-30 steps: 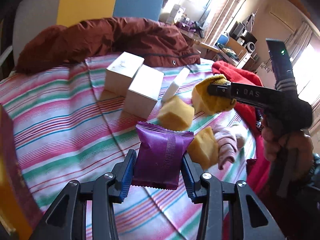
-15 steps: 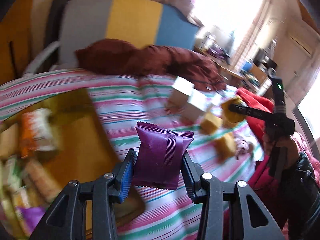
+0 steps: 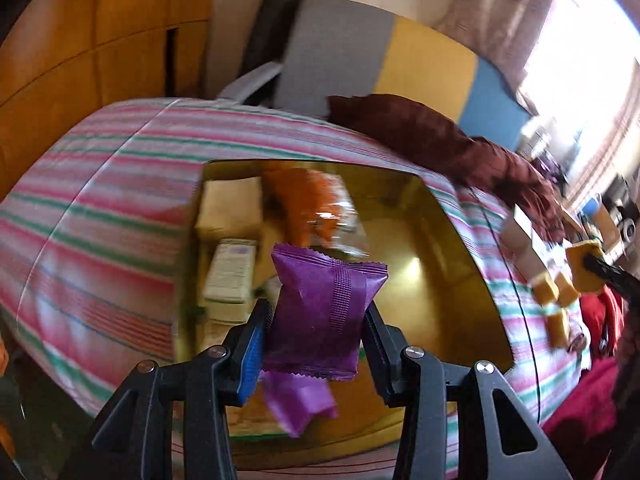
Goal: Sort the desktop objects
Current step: 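Carry the purple packet and glove to the gold tray and release them inside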
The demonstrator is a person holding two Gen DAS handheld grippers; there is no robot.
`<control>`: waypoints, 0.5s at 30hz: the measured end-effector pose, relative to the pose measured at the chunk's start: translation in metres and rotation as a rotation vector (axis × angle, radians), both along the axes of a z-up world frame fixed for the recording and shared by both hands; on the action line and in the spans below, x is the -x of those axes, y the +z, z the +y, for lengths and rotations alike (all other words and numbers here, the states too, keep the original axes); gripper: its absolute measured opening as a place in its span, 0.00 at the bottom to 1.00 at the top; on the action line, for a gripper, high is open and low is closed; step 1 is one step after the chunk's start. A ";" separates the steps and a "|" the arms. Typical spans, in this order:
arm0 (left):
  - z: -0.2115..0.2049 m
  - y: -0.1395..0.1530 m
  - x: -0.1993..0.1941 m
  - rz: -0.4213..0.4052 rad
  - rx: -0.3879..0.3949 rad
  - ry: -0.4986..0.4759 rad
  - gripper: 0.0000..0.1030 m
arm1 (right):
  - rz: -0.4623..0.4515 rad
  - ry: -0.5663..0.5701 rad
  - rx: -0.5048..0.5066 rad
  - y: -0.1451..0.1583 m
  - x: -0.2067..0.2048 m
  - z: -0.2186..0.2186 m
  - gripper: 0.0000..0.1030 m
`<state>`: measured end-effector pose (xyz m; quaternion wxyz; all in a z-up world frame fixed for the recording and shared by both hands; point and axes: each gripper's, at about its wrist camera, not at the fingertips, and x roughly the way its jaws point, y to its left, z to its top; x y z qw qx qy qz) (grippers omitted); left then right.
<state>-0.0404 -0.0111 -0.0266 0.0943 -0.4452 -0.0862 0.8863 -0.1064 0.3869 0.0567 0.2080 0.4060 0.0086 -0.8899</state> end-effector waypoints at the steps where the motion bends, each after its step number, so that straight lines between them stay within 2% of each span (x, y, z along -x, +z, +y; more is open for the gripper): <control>1: -0.005 -0.003 0.000 -0.001 0.001 0.013 0.44 | 0.002 0.039 0.011 0.002 -0.007 -0.015 0.37; 5: -0.019 -0.013 -0.001 -0.017 -0.008 0.051 0.44 | -0.003 0.201 0.029 0.002 -0.034 -0.080 0.38; 9: -0.024 -0.022 -0.003 -0.031 -0.013 0.055 0.44 | -0.040 0.343 0.024 -0.014 -0.058 -0.145 0.38; 15: -0.034 -0.029 -0.005 -0.041 -0.037 0.069 0.44 | -0.117 0.422 0.008 -0.051 -0.073 -0.206 0.38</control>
